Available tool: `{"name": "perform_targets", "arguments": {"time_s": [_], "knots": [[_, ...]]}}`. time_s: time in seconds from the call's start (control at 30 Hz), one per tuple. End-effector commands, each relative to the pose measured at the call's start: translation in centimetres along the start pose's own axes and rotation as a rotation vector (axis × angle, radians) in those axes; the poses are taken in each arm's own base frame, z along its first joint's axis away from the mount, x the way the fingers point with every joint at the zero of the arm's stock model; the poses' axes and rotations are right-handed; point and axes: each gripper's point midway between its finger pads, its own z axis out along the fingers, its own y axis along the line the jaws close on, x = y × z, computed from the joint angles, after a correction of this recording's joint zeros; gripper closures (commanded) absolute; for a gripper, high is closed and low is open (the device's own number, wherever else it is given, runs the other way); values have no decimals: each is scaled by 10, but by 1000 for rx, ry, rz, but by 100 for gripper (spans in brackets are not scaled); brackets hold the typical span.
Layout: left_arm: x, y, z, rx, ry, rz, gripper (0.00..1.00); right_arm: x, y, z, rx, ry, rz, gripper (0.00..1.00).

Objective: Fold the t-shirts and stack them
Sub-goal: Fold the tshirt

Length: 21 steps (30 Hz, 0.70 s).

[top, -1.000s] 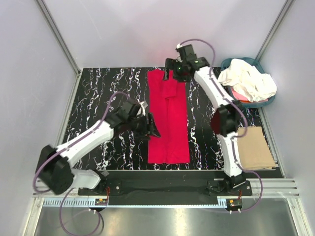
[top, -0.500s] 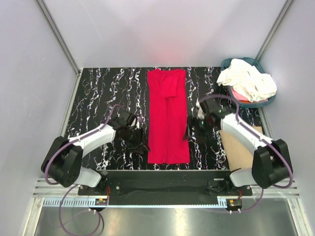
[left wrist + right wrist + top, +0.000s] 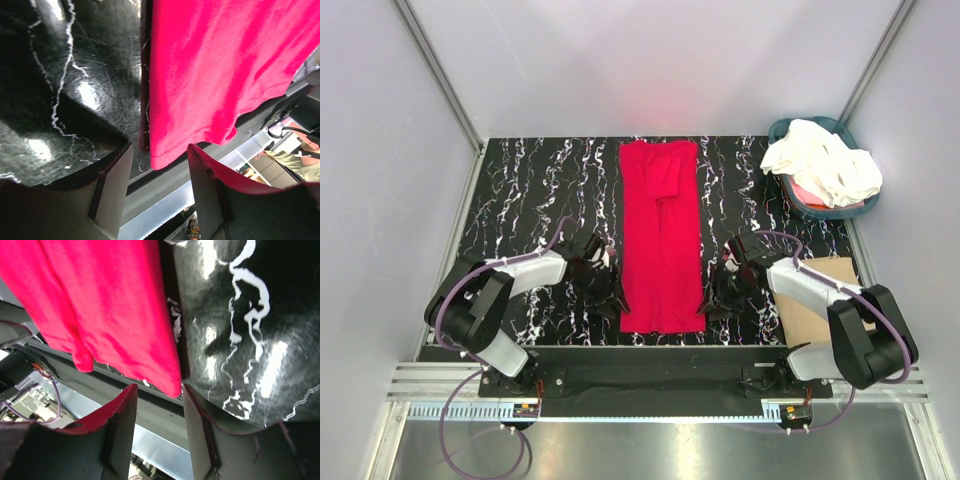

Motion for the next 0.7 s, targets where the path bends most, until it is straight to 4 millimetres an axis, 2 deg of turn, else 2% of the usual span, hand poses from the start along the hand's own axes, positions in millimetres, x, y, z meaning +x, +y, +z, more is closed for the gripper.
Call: {"name": "perform_targets", "arguments": {"time_s": [0.0, 0.37, 0.5, 0.67], "knots": [[2, 6, 8, 9, 0, 4, 45, -5, 7, 9, -54, -6, 3, 52], [25, 20, 21, -3, 58, -40, 51, 0, -2, 26, -53, 40, 37, 52], [38, 28, 24, -13, 87, -56, 54, 9, -6, 29, -56, 67, 64, 55], [43, 35, 27, -23, 101, -66, 55, 18, -9, 32, -76, 82, 101, 55]]}}
